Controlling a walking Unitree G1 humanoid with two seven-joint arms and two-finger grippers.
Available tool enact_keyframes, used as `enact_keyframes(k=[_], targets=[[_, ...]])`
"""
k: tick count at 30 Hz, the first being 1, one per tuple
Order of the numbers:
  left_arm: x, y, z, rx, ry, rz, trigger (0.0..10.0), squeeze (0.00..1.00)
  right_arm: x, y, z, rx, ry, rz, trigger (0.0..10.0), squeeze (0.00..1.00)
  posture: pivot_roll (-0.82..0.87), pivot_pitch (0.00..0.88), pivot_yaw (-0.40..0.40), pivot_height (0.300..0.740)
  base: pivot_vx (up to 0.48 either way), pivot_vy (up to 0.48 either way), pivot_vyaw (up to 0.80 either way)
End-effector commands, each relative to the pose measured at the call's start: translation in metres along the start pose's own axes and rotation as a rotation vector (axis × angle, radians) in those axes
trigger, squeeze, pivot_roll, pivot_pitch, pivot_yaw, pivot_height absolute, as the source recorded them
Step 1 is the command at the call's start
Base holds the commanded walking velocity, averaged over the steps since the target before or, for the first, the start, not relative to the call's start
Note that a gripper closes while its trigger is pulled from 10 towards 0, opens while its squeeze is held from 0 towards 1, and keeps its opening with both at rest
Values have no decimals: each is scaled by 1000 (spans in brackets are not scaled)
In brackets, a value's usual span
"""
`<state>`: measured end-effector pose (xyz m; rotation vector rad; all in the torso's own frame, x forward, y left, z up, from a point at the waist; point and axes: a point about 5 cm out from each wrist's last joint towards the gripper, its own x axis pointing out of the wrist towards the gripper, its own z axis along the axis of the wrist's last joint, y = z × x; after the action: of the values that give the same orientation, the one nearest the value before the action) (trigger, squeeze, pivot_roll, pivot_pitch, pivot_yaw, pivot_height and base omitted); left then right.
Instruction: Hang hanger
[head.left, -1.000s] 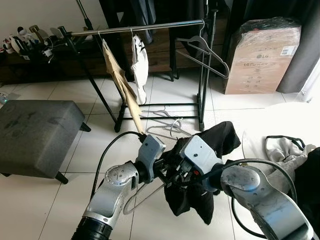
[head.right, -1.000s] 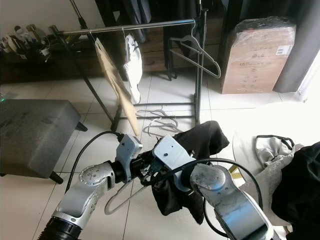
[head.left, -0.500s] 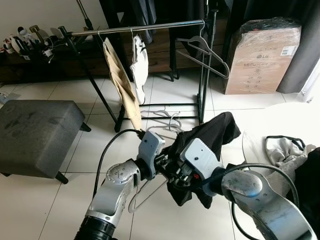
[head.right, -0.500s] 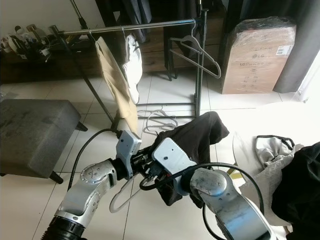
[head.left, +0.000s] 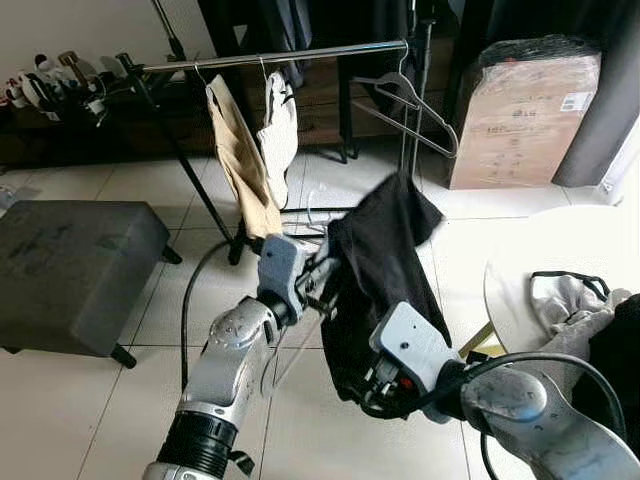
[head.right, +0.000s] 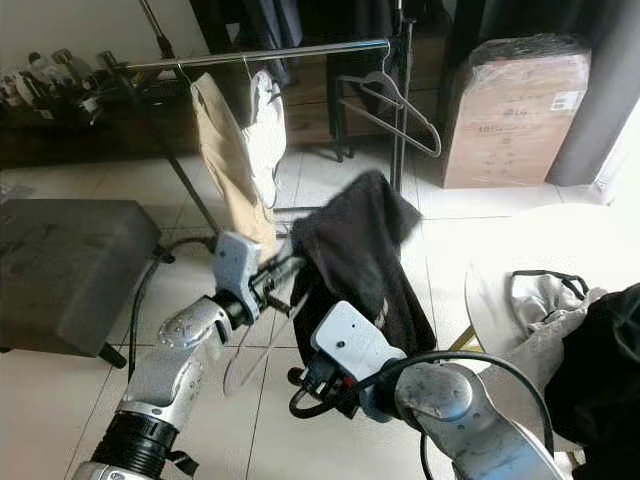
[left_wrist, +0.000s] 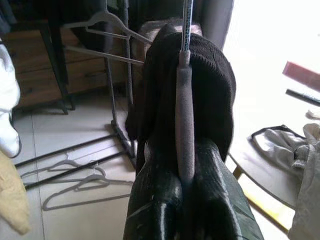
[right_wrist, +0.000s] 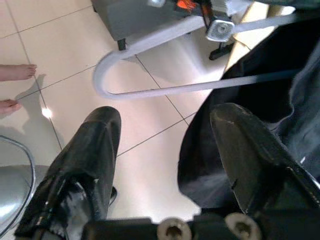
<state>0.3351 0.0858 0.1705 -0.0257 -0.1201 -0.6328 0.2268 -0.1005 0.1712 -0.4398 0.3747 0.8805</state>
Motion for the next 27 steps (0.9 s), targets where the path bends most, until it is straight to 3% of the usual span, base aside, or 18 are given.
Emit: enact_keyframes(k=[1,3,4,5,6,7,8,9,13,15,17,23,27], targets=[[-7,1,1,5,5,-99,0,0,-6,-13,-5,-5,20,-94,10000,1000,-208,189,108,740,0,0,0],[-13,1,-2,14,28,-160,0,0,-10,-28,-11,-14,56,-189,10000,1000,-206,189,109,740,0,0,0],[-16,2,-3,18,48,-198,0,0,-12,-37,-14,-26,70,-242,10000,561,-204,189,110,740,0,0,0],[-20,2,-5,22,67,-232,0,0,-14,-45,-15,-34,76,-283,10000,561,-204,189,110,740,0,0,0],[-22,2,-6,30,81,-259,0,0,-16,-50,-15,-37,74,-312,10000,0,-200,188,110,740,0,0,0],[-32,5,-11,50,139,-338,0,0,-24,-65,-11,-34,35,-387,10000,0,-202,187,110,740,0,0,0],[-32,5,-11,50,139,-338,0,0,-24,-65,-11,-34,35,-387,10000,0,-202,187,110,740,0,0,0],[-39,7,-14,66,179,-396,0,0,-31,-75,-8,-47,10,-427,10000,0,-204,187,110,740,0,0,0],[-60,15,-22,98,273,-537,0,0,-47,-86,-6,-123,-26,-405,10000,0,-206,186,108,740,0,0,0],[-68,20,-24,71,297,-577,0,0,-54,-87,-9,-168,-24,-356,10000,0,-205,183,107,740,0,0,0],[-83,26,-29,76,367,-660,0,0,-66,-86,-18,-243,20,-227,10000,0,-209,176,109,740,0,0,0],[-91,24,-34,95,402,-758,0,0,-74,-82,-33,-267,103,-65,10000,0,-215,168,111,740,0,0,0],[-93,14,-34,116,380,-884,0,0,-72,-68,-44,-316,137,143,10000,0,-219,157,116,740,0,0,0]])
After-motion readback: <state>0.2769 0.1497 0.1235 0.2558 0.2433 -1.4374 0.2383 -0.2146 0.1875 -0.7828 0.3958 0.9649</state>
